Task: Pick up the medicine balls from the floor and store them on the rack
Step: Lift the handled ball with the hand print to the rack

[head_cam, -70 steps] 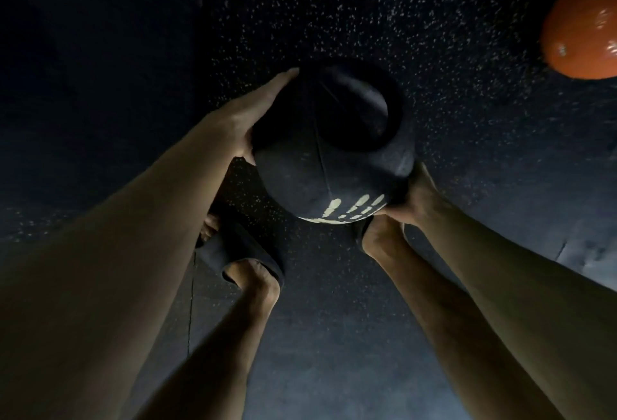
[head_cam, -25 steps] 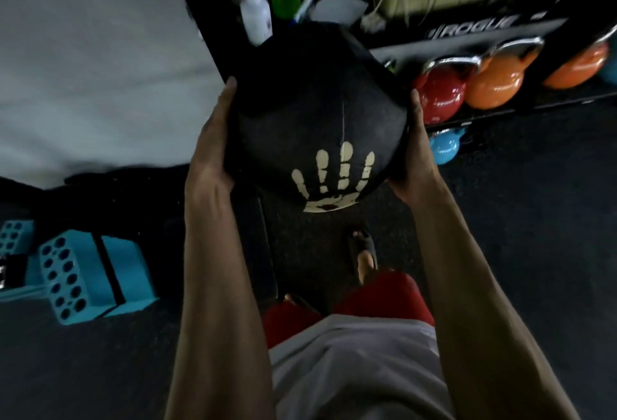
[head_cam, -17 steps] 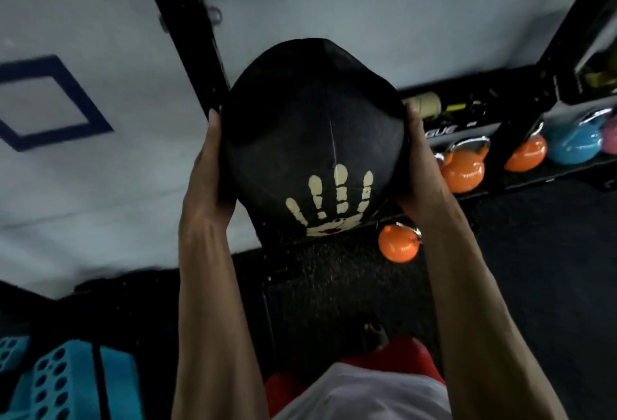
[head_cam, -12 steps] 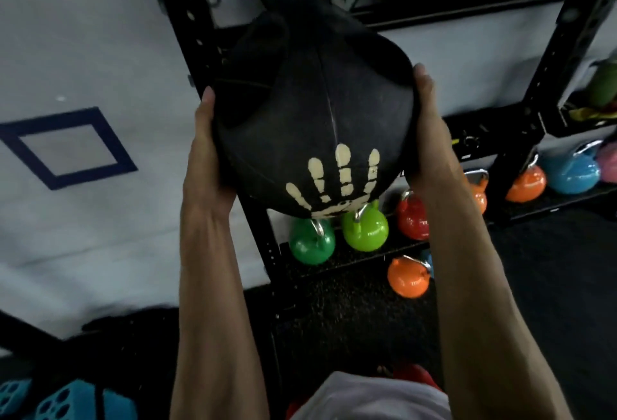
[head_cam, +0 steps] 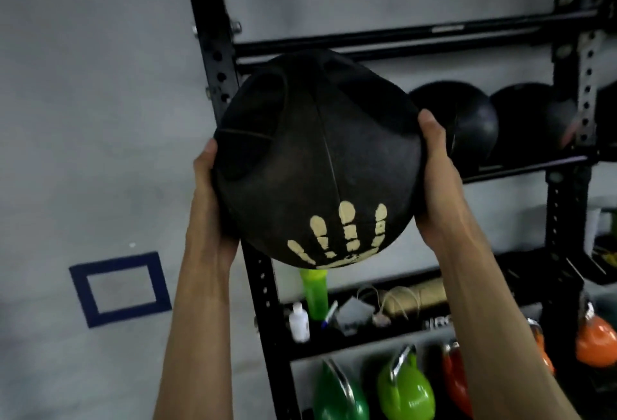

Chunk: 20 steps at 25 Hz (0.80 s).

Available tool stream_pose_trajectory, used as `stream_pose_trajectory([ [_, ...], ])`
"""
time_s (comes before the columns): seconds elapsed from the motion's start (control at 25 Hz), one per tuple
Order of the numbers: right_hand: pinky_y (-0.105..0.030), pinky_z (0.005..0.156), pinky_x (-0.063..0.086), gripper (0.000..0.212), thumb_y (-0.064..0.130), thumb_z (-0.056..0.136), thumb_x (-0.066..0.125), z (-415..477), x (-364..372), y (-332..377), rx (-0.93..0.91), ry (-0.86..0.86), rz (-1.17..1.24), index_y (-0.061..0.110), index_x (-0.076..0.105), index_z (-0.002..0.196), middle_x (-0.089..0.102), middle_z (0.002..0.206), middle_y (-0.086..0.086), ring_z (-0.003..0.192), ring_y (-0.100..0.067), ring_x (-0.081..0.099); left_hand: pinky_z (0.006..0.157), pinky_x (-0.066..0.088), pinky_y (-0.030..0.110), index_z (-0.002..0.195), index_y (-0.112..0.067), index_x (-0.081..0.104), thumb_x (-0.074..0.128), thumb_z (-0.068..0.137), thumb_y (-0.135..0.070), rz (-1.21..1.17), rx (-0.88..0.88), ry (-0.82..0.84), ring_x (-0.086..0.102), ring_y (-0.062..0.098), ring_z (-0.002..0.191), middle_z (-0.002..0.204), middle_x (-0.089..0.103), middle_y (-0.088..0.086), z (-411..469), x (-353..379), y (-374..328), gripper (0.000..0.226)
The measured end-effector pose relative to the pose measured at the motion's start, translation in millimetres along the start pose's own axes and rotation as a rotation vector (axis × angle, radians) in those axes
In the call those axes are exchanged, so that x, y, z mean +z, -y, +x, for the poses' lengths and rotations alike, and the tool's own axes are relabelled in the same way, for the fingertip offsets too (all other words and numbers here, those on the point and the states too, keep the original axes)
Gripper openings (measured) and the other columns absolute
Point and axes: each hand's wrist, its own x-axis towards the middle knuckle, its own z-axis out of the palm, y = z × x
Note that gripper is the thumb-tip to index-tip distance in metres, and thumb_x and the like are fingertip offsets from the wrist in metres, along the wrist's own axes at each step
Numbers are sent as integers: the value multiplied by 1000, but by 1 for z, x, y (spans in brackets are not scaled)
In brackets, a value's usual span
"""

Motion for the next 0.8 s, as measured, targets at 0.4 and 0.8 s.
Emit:
stream_pose_trajectory([
  [0.4, -42, 106, 49, 61, 71, 95, 39, 131, 58, 116, -302, 165, 53, 28, 65, 130, 74, 118, 4, 113, -14, 68, 81, 57, 32, 123, -28, 67, 41, 92, -64, 40, 290, -11, 71, 17, 106, 115, 74, -3, 116, 63, -113, 54],
  [0.8, -47, 105, 50, 57, 63, 99, 32, 304, 95, 160, -395, 288, 154, 26, 72, 118, 76, 112, 0, 111, -20, 69, 92, 56, 42, 124, -23, 68, 63, 82, -60, -24, 437, -112, 69, 26, 111, 117, 73, 5, 269, 112, -149, 56],
])
